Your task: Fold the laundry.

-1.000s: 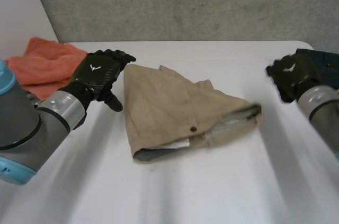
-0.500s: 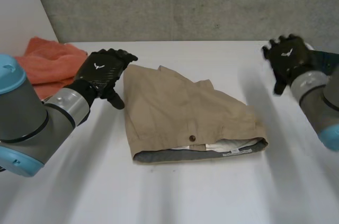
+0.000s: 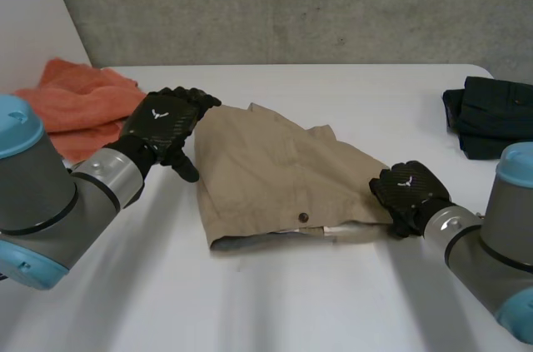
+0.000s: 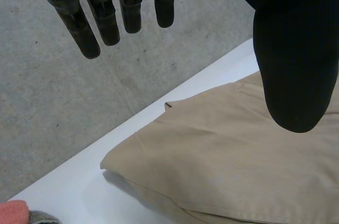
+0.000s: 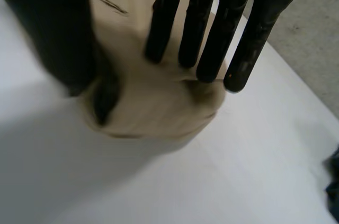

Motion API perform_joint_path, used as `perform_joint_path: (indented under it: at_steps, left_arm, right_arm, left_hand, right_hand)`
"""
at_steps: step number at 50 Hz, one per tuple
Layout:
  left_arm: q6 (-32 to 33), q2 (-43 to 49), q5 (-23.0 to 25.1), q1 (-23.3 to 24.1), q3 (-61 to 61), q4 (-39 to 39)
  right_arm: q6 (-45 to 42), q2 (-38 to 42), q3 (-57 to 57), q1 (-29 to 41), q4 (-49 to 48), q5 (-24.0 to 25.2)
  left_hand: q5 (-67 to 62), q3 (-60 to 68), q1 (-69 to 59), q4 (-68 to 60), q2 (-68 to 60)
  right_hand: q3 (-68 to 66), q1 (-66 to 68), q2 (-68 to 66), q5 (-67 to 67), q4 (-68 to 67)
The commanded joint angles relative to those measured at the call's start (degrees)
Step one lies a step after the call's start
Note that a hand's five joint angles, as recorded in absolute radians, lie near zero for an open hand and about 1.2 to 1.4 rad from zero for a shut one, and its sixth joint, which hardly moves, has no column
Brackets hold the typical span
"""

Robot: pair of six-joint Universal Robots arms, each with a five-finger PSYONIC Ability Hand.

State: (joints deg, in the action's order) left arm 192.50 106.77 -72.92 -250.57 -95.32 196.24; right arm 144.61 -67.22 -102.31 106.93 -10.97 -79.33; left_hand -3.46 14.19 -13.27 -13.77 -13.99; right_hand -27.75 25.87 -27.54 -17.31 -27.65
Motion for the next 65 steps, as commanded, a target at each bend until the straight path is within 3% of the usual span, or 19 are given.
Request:
perform_joint_path:
  at_steps: [1,5,8,11,21,22,23,24,28,31,37,42,48,55,65]
  left_arm:
    - [-0.02,-0.16,-0.21,-0.09,-0.04,-0.16]
    - [0.06,-0.86,-0.03,-0.36,-0.83,-0.16]
    - [0.06,-1.74,0.15,-0.62,-1.27,-0.16]
    - [0.06,-2.09,0.15,-0.8,-1.71,-0.16]
    - [0.15,-1.56,0.32,-1.15,-1.37,0.37]
    - [0.24,-1.3,0.23,-1.15,-1.02,0.46]
    - [0.33,-1.04,0.23,-1.15,-0.75,0.54]
    - [0.33,-0.77,0.23,-1.15,-0.57,0.72]
    - [0.42,2.65,0.15,-1.06,1.97,1.16]
    - [0.5,5.99,0.15,-0.89,5.48,1.16]
    - [4.97,15.99,0.49,-0.89,14.79,0.55]
    - [10.25,22.77,1.9,-0.1,20.69,0.72]
    - [12.72,30.68,4.36,0.69,27.45,0.63]
    - [13.07,34.56,4.36,2.1,31.42,0.46]
    - [13.16,38.07,4.01,2.98,36.25,0.37]
  right_arm:
    - [-7.67,2.36,1.41,-0.85,-7.03,-3.55]
    - [-10.23,-0.45,4.48,-1.72,-12.04,-3.47]
    - [-11.46,-0.02,10.71,-6.46,-12.32,-3.12]
    - [-12.6,5.94,17.56,-10.77,-11.7,-1.71]
    - [-19.98,20.81,35.06,-11.48,-11.88,2.95]
    - [-19.81,21.08,35.68,-11.22,-11.88,2.26]
    - [-19.72,21.08,35.6,-11.13,-11.79,1.9]
    - [-19.54,20.9,35.43,-11.04,-11.61,1.55]
    - [-17.62,16.88,31.04,-10.17,-10.3,-2.4]
    - [-11.39,7.04,24.28,-7.36,-7.67,-4.6]
    - [1.96,-8.6,12.86,-5.16,3.29,-4.43]
    - [8.84,-14.07,6.96,-3.75,12.81,-3.82]
    - [13.41,-11.98,0.72,2.75,14.94,-4.08]
    - [13.24,-5.82,-2.02,4.25,7.29,-5.66]
    - [9.99,0.51,-0.79,5.75,0.79,-10.06]
  left_hand:
    - [-0.46,-0.27,-0.65,-0.14,0.07]
    - [-0.29,-0.44,-0.48,0.03,0.24]
    - [-0.29,-0.44,-0.48,0.03,0.24]
    - [-0.12,-0.61,-0.31,0.2,0.41]
    - [-0.29,-0.44,-0.48,0.03,0.24]
    - [-0.46,-0.27,-0.65,-0.14,0.08]
    - [-0.63,-0.1,-0.82,-0.31,-0.09]
    - [-0.79,0.06,-0.98,-0.48,-0.26]
    - [-1.47,0.74,-1.66,-1.15,-0.93]
    - [-2.64,1.91,-2.83,-2.32,-2.11]
    - [-5.33,4.6,-5.52,-5.01,-4.8]
    - [-6.34,5.61,-6.53,-6.02,-5.81]
    - [-11.21,10.48,-11.4,-10.89,-10.67]
    - [-11.56,10.83,-11.75,-11.24,-11.03]
    - [-23.84,23.11,-24.03,-23.52,-23.31]
  right_hand:
    - [-52.25,54.13,-52.46,-52.69,-52.35]
    - [-52.25,54.13,-52.46,-52.69,-52.35]
    - [-52.25,54.13,-52.46,-52.69,-52.35]
    - [-52.25,54.13,-52.46,-52.69,-52.35]
    - [-52.25,54.13,-52.46,-52.69,-52.35]
    - [-6.02,7.89,-6.22,-6.46,-6.12]
    - [12.1,-10.22,11.89,11.66,12.0]
    - [17.75,-15.87,17.54,17.31,17.65]
    - [17.75,-15.87,17.54,17.31,17.65]
    - [17.75,-15.87,17.54,17.31,17.65]
    - [17.75,-15.87,17.54,17.31,17.65]
    - [17.75,-15.87,17.54,17.31,17.65]
    - [17.5,-15.62,17.29,17.06,17.39]
    - [13.97,-12.09,13.76,13.53,13.87]
    - [4.39,-2.51,4.18,3.95,4.29]
